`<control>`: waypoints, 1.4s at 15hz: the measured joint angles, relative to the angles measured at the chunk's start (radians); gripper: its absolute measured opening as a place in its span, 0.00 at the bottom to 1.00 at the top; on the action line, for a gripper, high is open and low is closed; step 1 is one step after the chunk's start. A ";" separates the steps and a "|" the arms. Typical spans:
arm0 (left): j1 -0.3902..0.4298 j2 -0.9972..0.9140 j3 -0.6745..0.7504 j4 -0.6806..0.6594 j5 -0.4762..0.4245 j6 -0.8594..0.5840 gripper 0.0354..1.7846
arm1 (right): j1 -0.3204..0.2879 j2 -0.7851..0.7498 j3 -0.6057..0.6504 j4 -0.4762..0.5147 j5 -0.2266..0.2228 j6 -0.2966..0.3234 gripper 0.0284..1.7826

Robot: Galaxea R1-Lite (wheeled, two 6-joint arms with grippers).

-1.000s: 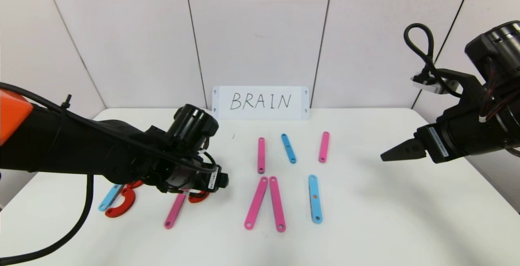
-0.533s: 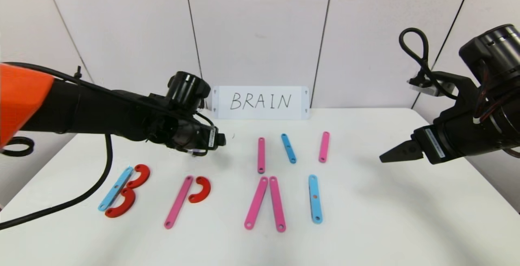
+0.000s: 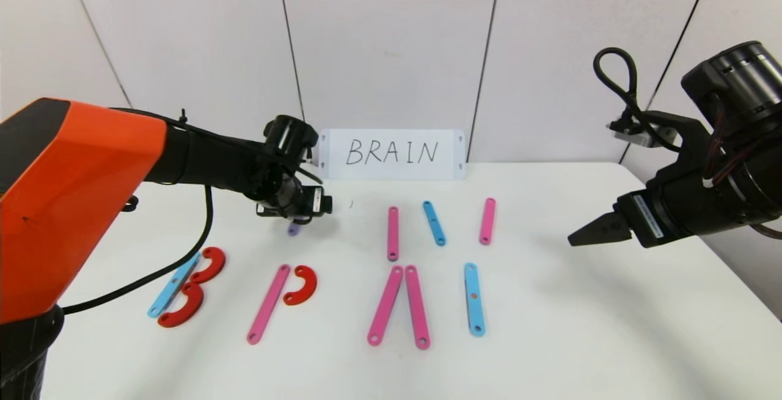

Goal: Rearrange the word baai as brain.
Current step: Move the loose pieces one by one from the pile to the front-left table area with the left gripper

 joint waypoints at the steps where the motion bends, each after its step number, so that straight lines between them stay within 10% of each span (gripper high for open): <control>1: 0.003 0.009 -0.003 0.001 0.000 0.000 0.98 | 0.000 0.000 0.000 0.000 0.000 0.000 0.97; 21: 0.042 0.062 -0.090 0.131 -0.039 -0.007 0.98 | 0.011 0.008 0.006 0.000 0.000 -0.001 0.97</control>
